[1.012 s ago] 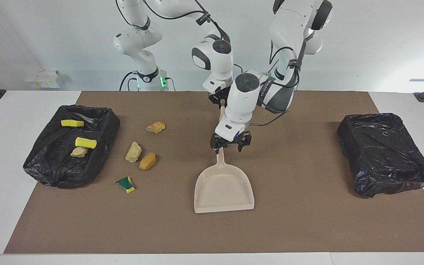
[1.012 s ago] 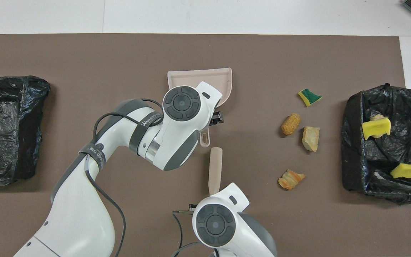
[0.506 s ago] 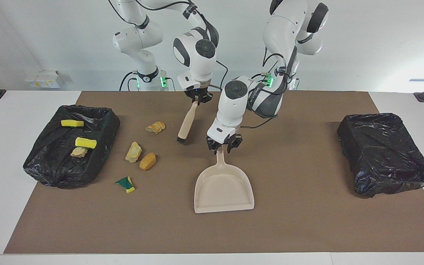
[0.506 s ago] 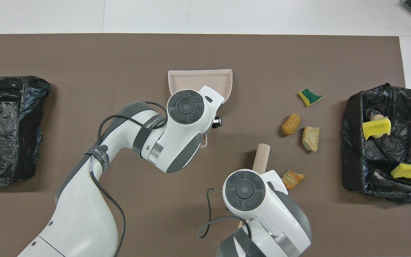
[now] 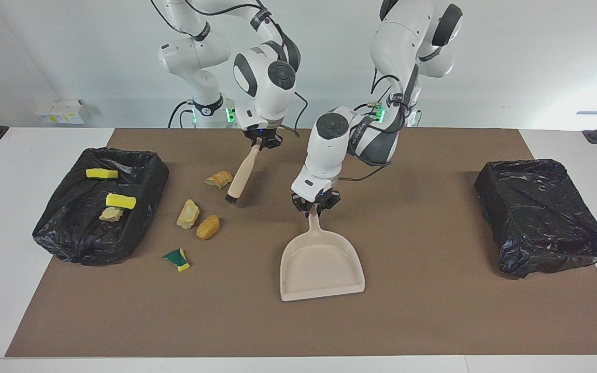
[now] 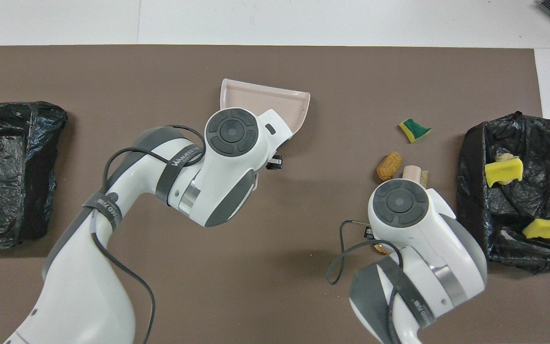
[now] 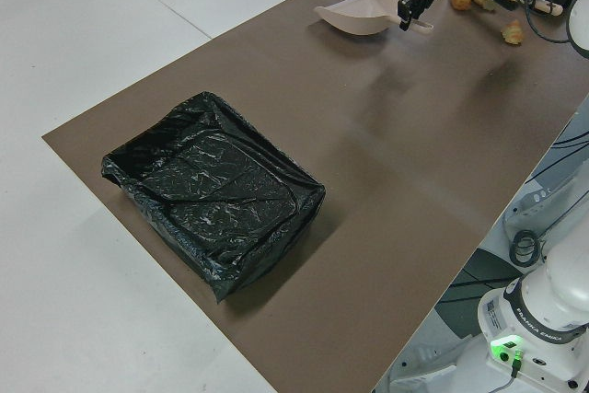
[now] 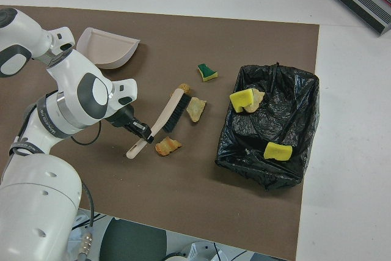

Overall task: Sweep and dump trash in bin
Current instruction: 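Sweep the bread and sponge toward the dustpan with the right gripper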

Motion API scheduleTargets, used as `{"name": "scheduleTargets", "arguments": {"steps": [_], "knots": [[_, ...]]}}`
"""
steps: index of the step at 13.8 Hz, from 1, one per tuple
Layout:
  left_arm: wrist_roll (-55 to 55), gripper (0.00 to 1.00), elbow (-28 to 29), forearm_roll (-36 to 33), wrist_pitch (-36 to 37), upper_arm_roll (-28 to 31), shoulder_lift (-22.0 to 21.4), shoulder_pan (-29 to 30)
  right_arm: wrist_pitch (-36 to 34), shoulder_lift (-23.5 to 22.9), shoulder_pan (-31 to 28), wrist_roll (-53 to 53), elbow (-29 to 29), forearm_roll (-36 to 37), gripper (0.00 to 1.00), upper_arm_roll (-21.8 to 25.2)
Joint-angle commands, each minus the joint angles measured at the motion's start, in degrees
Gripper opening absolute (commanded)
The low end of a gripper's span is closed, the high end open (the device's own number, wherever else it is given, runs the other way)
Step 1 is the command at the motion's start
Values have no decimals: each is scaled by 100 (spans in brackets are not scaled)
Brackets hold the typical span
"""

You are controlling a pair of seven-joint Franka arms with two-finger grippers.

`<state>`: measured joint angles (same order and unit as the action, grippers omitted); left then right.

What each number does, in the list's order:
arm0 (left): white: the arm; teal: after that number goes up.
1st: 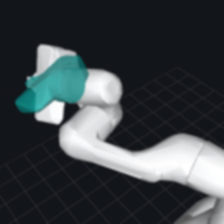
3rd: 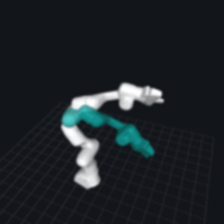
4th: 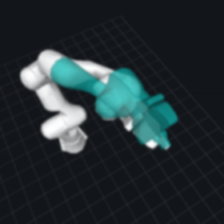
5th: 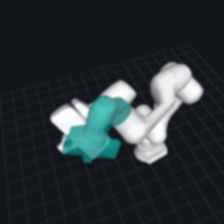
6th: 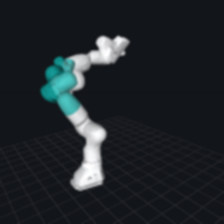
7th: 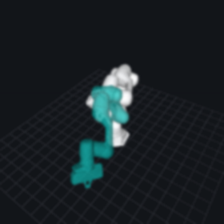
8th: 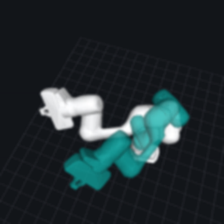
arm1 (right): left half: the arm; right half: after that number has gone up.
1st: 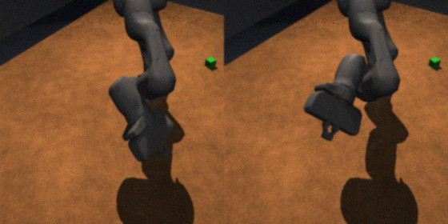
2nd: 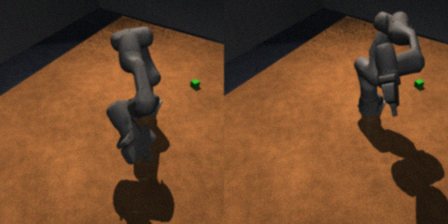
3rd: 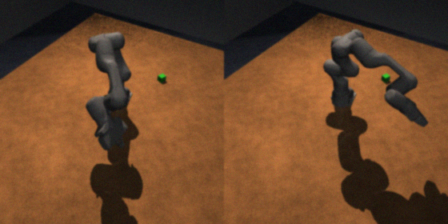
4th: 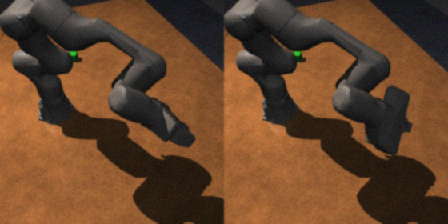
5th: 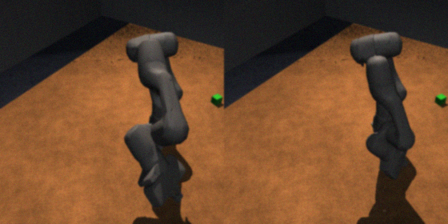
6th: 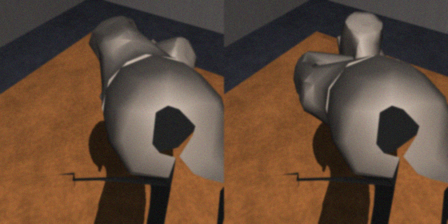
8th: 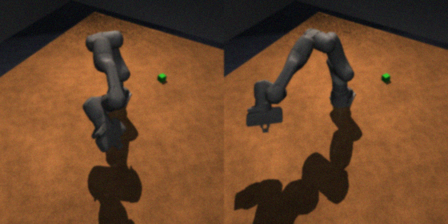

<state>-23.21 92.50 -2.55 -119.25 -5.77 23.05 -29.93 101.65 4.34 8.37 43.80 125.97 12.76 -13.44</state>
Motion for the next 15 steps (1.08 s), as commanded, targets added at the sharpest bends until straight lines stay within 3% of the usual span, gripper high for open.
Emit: {"name": "scheduleTargets", "arguments": {"steps": [1, 3, 7, 11, 15], "knots": [[1218, 0, 172, -123, 664, 41, -581, 320, 371, -3, -432, -625, 7, 305, 0, -89], [2184, 0, 373, -123, 1095, 41, -1081, 706, 854, -143, -826, -1291, 7, 454, 0, -89], [4566, 0, 1435, -123, 1299, 41, -2505, 1646, 1909, -590, -1531, -2603, -54, 639, 0, -80], [6157, 0, 1727, -167, 1282, 41, -2744, 2008, 2508, -1127, -1936, -2866, -204, 1079, 0, -98], [8645, 0, 2026, -149, 1282, 41, -2885, 2438, 2299, -1102, -1665, -3535, -160, 922, 0, -150]]}}
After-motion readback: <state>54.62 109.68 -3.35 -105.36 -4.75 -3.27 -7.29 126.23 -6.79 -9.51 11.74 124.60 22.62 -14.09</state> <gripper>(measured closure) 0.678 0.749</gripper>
